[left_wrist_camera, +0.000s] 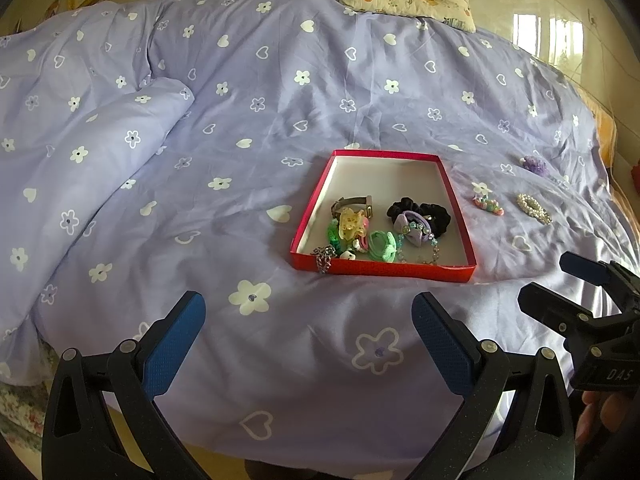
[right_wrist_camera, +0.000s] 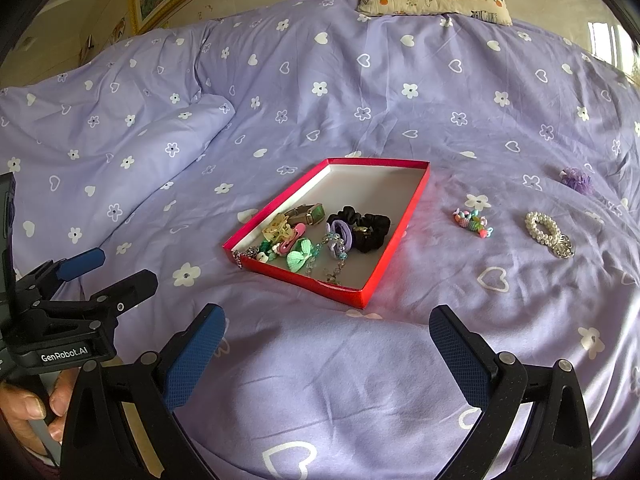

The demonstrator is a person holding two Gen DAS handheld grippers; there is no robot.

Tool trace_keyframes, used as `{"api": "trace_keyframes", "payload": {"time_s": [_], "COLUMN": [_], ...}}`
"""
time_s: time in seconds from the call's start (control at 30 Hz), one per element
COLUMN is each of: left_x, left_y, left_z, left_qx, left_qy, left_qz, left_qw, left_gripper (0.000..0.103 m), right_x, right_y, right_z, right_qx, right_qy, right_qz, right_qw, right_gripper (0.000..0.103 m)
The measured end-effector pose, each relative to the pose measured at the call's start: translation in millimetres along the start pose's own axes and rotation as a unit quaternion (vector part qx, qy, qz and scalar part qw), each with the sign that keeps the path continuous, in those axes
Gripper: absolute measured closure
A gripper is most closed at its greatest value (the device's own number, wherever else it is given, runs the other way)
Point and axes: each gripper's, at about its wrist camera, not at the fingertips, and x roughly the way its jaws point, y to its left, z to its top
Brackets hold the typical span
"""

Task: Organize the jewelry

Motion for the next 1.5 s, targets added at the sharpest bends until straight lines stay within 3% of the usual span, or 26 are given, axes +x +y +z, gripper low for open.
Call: {"api": "trace_keyframes", "payload": {"time_s": [1.5], "left_x": [20], "left_y": [-8], "left_z": [6], "left_qx": [0.000], "left_qy": [0.014], "left_qz": [-0.012], "left_qw": [0.9998], "left_gripper": [0.000], "right_x": [9], "right_y": [-12], "right_z": [0], "right_qx": [0.013], "right_qy": [0.011], "right_qz": [0.006], "right_qw": [1.000], "right_gripper": [0.000]}}
